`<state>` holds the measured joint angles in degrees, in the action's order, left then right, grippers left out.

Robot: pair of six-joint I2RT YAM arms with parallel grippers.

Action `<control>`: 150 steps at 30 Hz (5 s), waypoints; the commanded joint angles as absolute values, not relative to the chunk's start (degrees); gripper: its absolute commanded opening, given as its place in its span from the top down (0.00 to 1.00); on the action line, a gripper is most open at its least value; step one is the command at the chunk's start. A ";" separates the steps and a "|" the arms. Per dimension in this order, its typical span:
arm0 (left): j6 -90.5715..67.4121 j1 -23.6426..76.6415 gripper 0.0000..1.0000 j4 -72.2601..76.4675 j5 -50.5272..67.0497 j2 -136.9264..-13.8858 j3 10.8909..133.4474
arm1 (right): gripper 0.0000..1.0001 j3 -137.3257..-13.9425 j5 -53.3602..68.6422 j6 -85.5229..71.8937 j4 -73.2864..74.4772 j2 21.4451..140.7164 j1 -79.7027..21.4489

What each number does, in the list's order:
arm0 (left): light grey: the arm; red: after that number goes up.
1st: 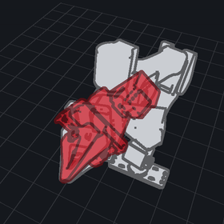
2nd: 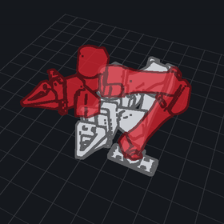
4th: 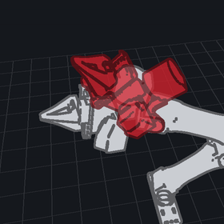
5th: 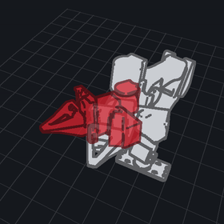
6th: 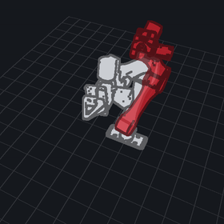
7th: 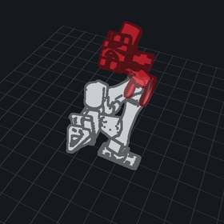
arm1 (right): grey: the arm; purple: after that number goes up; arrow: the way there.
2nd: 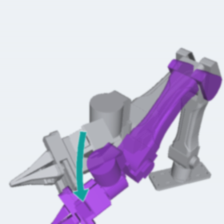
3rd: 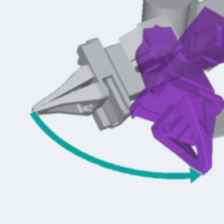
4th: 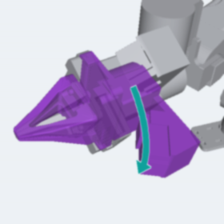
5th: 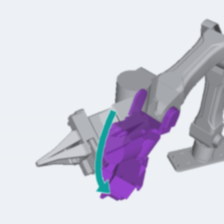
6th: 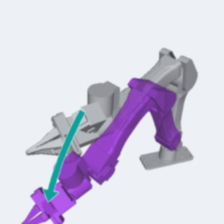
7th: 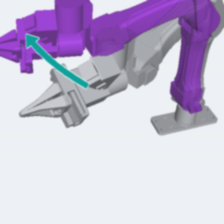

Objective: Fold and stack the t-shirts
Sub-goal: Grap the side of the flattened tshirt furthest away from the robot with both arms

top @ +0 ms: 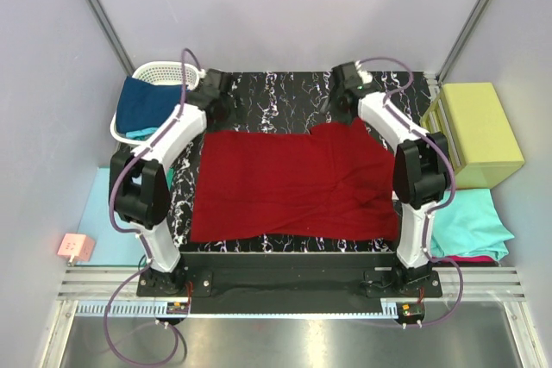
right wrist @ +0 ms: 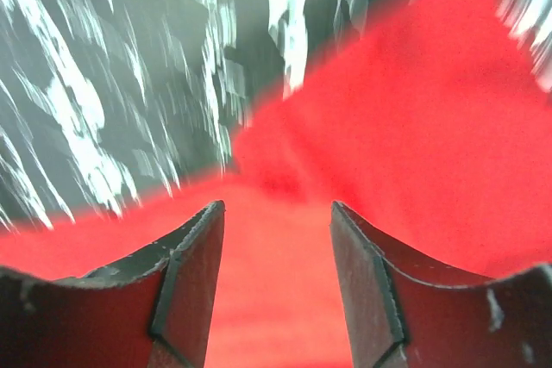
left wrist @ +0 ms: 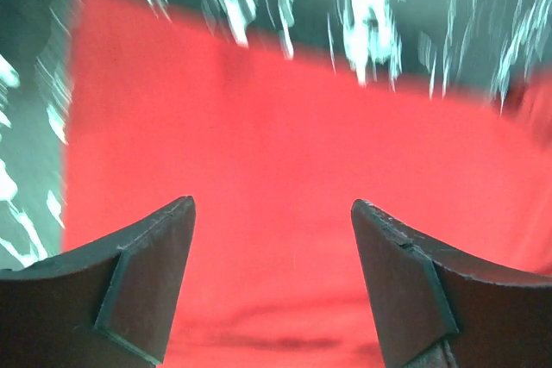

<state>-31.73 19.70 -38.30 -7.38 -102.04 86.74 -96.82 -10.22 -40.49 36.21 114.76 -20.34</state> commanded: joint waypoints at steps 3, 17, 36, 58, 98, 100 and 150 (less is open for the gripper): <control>-29.97 11.88 0.25 -40.08 -5.80 -112.31 94.30 | 0.43 -110.81 -12.65 -35.78 40.60 124.88 -14.42; -29.79 9.93 0.31 -40.34 -4.13 -119.09 97.12 | 0.44 -116.10 -12.66 -32.70 40.34 132.62 -12.75; -29.53 9.84 0.32 -40.25 -4.92 -120.15 96.07 | 0.49 -124.54 -13.53 -33.05 42.98 141.42 -11.51; -29.26 8.18 0.31 -38.93 -7.21 -116.89 92.90 | 0.46 -122.35 -10.64 -32.52 40.87 137.03 -8.70; -28.21 6.33 0.45 -43.95 -8.43 -129.29 113.91 | 0.50 -90.35 -8.70 -33.93 31.90 109.07 -14.68; -28.56 6.24 0.46 -43.95 -9.66 -129.11 112.86 | 0.50 -90.35 -8.79 -33.58 31.90 109.16 -14.68; -29.36 5.36 0.98 -40.69 -4.83 -124.45 101.16 | 0.50 -91.49 -11.25 -34.63 34.19 116.80 -14.07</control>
